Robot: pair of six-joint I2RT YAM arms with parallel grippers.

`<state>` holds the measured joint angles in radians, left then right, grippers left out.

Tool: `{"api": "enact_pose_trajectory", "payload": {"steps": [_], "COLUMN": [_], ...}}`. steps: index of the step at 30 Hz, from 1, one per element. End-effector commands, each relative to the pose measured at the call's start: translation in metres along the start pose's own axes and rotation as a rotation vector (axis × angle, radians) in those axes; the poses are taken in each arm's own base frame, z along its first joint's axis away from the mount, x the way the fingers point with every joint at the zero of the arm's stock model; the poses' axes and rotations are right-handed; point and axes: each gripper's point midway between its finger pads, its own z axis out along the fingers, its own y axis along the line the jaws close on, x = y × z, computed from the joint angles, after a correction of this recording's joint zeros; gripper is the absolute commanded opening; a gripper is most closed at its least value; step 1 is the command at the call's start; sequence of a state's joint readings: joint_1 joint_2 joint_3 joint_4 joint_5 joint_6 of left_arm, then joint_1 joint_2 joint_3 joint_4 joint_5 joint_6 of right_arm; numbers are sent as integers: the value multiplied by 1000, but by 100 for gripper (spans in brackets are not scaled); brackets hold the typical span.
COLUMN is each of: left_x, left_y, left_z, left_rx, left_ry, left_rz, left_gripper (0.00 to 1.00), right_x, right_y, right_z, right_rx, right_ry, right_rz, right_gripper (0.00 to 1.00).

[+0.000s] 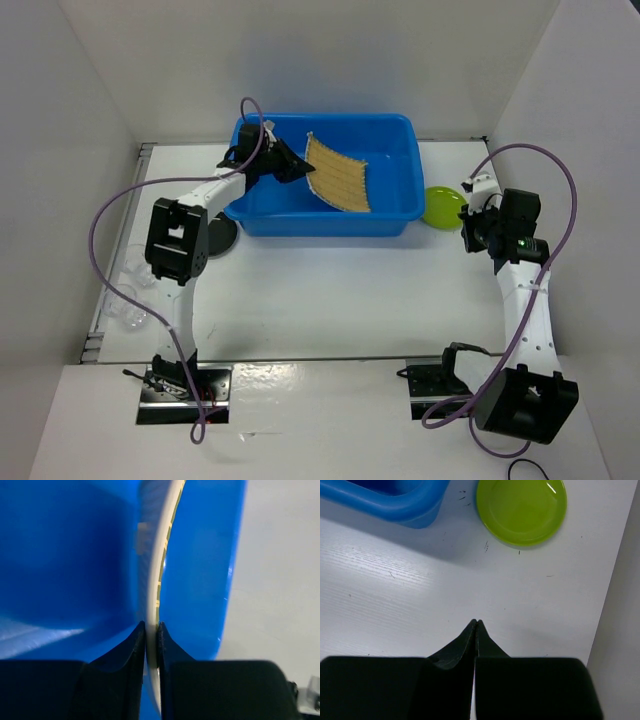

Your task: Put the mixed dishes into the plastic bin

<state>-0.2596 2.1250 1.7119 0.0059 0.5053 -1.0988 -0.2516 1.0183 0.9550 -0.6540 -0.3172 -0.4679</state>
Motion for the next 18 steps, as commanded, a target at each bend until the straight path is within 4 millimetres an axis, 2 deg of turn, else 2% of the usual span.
{"api": "enact_pose_trajectory", "payload": {"steps": [1, 2, 5, 6, 7, 8, 9, 11, 14, 15, 16, 17, 18], "left_x": [-25, -28, -30, -33, -30, -27, -25, -19, -14, -15, -7, -10, -12], "left_y": [-38, -39, -6, -8, 9, 19, 27, 41, 56, 63, 62, 62, 59], "left_z": [4, 9, 29, 32, 42, 46, 50, 55, 56, 56, 54, 53, 52], "left_rx": [142, 152, 76, 78, 52, 27, 9, -12, -52, -76, -91, -105, -106], "left_ry": [-49, -55, -57, -58, -42, -26, -15, 9, 18, 10, 31, 24, 25], "left_rz": [66, 73, 67, 69, 64, 47, 45, 39, 54, 85, 98, 110, 125], "left_gripper": [0, 0, 0, 0, 0, 0, 0, 0, 16, 25, 34, 48, 68], "right_x": [-12, -14, -8, -5, -5, -2, 2, 9, 20, 20, 23, 21, 23], "right_y": [-9, -10, -13, -14, -16, -18, -19, -23, -26, -26, -27, -28, -28], "right_z": [-4, -4, 0, 3, 6, 9, 12, 21, 31, 31, 33, 34, 36], "right_rx": [47, 50, 65, 68, 76, 79, 83, 88, 88, 88, 95, 99, 95], "right_ry": [-52, -60, -41, -25, -21, -5, 13, 55, 106, 106, 120, 111, 120], "right_rz": [-3, -6, 10, 15, 28, 32, 36, 58, 79, 79, 91, 88, 91], "right_gripper": [0, 0, 1, 5, 12, 27, 34, 55, 65, 72, 73, 75, 77]}}
